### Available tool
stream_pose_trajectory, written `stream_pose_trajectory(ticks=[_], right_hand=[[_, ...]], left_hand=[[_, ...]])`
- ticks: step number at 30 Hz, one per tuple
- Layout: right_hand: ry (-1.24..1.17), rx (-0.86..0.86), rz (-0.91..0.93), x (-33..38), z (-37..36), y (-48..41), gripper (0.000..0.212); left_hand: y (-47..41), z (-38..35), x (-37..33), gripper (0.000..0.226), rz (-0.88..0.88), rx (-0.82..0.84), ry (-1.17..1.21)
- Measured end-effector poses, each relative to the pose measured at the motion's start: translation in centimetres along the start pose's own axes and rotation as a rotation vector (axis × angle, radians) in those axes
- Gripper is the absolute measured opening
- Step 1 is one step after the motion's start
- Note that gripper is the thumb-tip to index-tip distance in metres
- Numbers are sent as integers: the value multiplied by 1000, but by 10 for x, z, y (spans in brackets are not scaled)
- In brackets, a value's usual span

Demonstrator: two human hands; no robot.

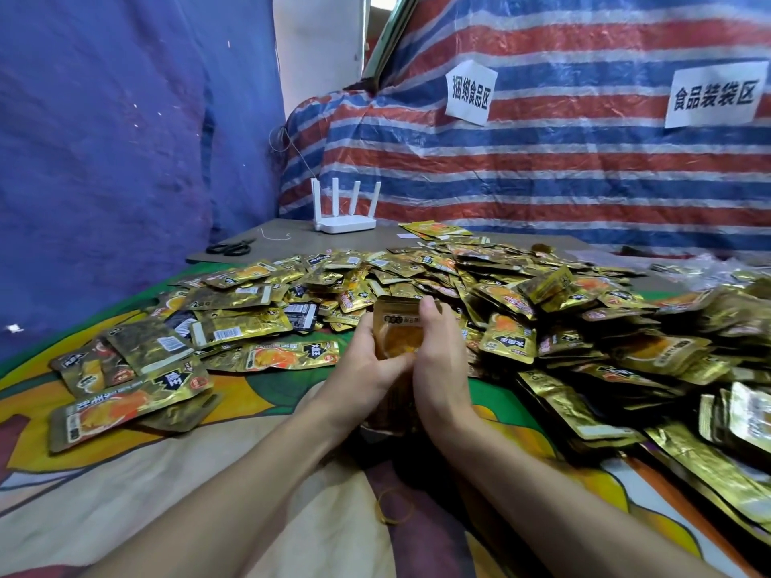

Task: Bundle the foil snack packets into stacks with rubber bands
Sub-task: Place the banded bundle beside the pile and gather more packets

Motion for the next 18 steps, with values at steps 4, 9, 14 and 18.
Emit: stream_pose_trajectory(ticks=[4, 9, 14, 18], right_hand=[[-24, 11, 10, -3, 0, -2, 37], [-72, -2, -49, -4, 0, -1, 52], [-19, 35, -128, 5, 1, -1, 73], [118, 145, -133, 19, 13, 1, 70]], left_hand=[[-5, 2, -2, 44, -46, 3, 6], [0, 5, -8, 40, -131, -47, -76], [6, 1, -8, 58, -56, 64, -99], [13, -6, -22, 48, -117, 89, -189]])
Point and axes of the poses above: each hand's wrist, its own y-axis away from the middle knuckle, its own z-axis out of the back of the hand, x = y × z, the point moved 4 cm from there along -y, towards the middle knuckle, and after that the axes turned 3 degrees about y, right-handed, at the moved point
